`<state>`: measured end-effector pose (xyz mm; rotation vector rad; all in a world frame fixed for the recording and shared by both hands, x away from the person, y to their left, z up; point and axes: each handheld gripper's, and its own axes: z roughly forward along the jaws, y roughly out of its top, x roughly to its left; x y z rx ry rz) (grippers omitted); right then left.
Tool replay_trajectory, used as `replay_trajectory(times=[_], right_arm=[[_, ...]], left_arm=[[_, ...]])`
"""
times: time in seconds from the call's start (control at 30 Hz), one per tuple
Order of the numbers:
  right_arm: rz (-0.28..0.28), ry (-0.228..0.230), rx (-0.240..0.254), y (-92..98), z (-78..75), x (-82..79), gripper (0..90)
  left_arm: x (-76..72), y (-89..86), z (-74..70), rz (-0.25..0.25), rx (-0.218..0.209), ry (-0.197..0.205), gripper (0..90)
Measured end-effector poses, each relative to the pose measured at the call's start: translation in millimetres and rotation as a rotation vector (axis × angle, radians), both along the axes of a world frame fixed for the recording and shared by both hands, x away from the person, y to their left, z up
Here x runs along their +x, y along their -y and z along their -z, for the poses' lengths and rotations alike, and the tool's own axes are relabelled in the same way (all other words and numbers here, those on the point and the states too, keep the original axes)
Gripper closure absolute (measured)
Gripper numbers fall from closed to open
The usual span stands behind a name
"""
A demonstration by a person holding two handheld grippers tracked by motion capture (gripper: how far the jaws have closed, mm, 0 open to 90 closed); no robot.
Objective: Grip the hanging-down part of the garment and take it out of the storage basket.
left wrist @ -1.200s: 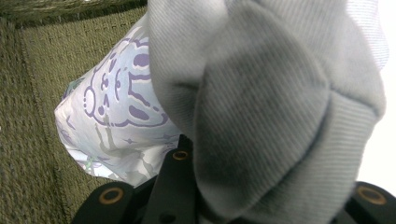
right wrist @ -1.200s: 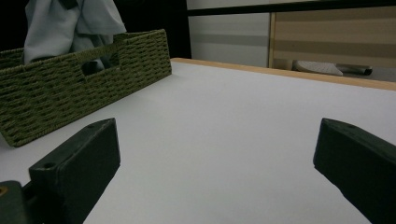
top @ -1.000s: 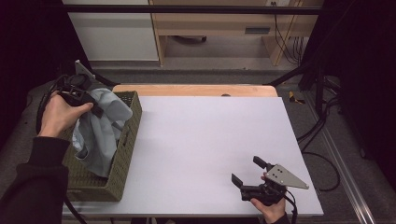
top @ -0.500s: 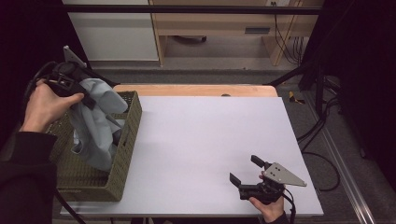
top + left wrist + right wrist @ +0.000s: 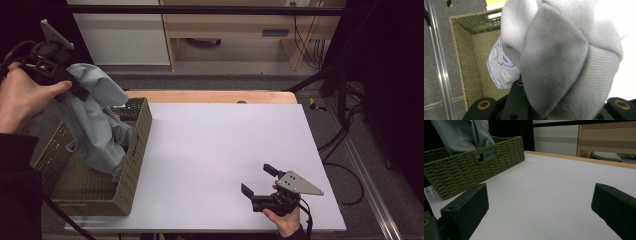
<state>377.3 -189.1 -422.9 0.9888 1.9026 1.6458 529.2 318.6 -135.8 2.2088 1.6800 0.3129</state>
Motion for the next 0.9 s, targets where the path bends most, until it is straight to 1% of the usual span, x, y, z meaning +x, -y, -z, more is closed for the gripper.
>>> replay_trajectory(times=[0.03, 0.1, 0.13, 0.17, 0.2, 0.23, 0.27, 0.3, 0.33, 0.37, 0.4, 0.43, 0.47, 0.53, 0.57, 0.63, 0.67, 0.73, 0.77, 0.9], right_arm=[[0.0, 0.0, 0.0, 0.0, 0.0, 0.0, 1.2], [-0.016, 0.003, -0.006, -4.4, -2.4, 1.7, 1.2], [-0.029, 0.006, 0.0, -10.1, -5.2, 3.5, 1.2], [-0.029, 0.006, 0.0, -10.1, -5.2, 3.5, 1.2], [-0.047, 0.008, 0.003, -16.1, -8.7, 5.7, 1.3], [-0.053, 0.011, 0.005, -19.1, -10.1, 6.9, 1.3], [-0.067, 0.012, 0.011, -24.3, -12.7, 8.6, 1.2], [-0.067, 0.012, 0.011, -24.3, -12.7, 8.6, 1.2], [-0.088, 0.018, 0.01, -33.9, -17.0, 12.2, 1.2], [-0.088, 0.018, 0.01, -33.9, -17.0, 12.2, 1.2], [-0.11, 0.022, 0.01, -44.8, -20.9, 16.2, 1.3], [-0.11, 0.022, 0.01, -44.8, -20.9, 16.2, 1.3], [-0.132, 0.022, 0.01, -56.2, -23.8, 20.7, 1.3], [-0.153, 0.021, 0.014, -67.1, -26.0, 25.2, 1.6], [-0.153, 0.021, 0.014, -67.1, -26.0, 25.2, 1.6], [-0.17, 0.02, 0.014, -77.5, -27.8, 29.8, 1.8], [-0.193, 0.014, 0.023, -90.0, -29.8, 34.7, 1.9], [-0.211, 0.015, 0.023, -99.5, -31.2, 39.3, 1.9], [-0.211, 0.015, 0.023, -99.5, -31.2, 39.3, 1.9], [-0.237, 0.015, 0.029, -123.8, -33.7, 48.7, 2.2]], left_arm=[[0.0, 0.0, 0.0, 0.0, 0.0, 0.0, 80.3], [-2.6, 1.6, -8.2, 0.002, 0.002, 0.008, 80.2], [-4.7, 3.1, -13.9, 0.003, 0.007, 0.019, 80.3], [-4.7, 3.1, -13.9, 0.003, 0.007, 0.019, 80.3], [-6.6, 4.5, -19.4, 0.004, 0.008, 0.024, 80.3], [-7.8, 5.4, -23.2, 0.003, 0.01, 0.032, 80.3], [-8.4, 5.8, -25.4, 0.003, 0.01, 0.033, 80.3], [-8.4, 5.8, -25.4, 0.003, 0.01, 0.033, 80.2], [-10.4, 7.7, -31.7, 0.004, 0.013, 0.044, 80.3], [-10.4, 7.7, -31.7, 0.004, 0.013, 0.044, 80.3], [-11.1, 8.5, -34.1, 0.005, 0.014, 0.045, 80.2], [-11.9, 9.5, -36.3, 0.008, 0.017, 0.05, 80.2], [-13.4, 11.4, -40.1, 0.008, 0.022, 0.057, 80.3], [-14.3, 13.0, -43.0, 0.011, 0.023, 0.058, 80.2], [-14.3, 13.0, -43.0, 0.011, 0.023, 0.058, 80.3], [-14.9, 14.5, -46.2, 0.011, 0.03, 0.062, 80.2], [-15.0, 15.0, -46.9, 0.01, 0.031, 0.067, 80.2], [-15.3, 16.5, -49.4, 0.012, 0.034, 0.068, 80.2], [-15.3, 16.5, -49.4, 0.012, 0.034, 0.068, 80.2], [-15.2, 16.1, -52.5, 0.013, 0.037, 0.069, 80.2]])
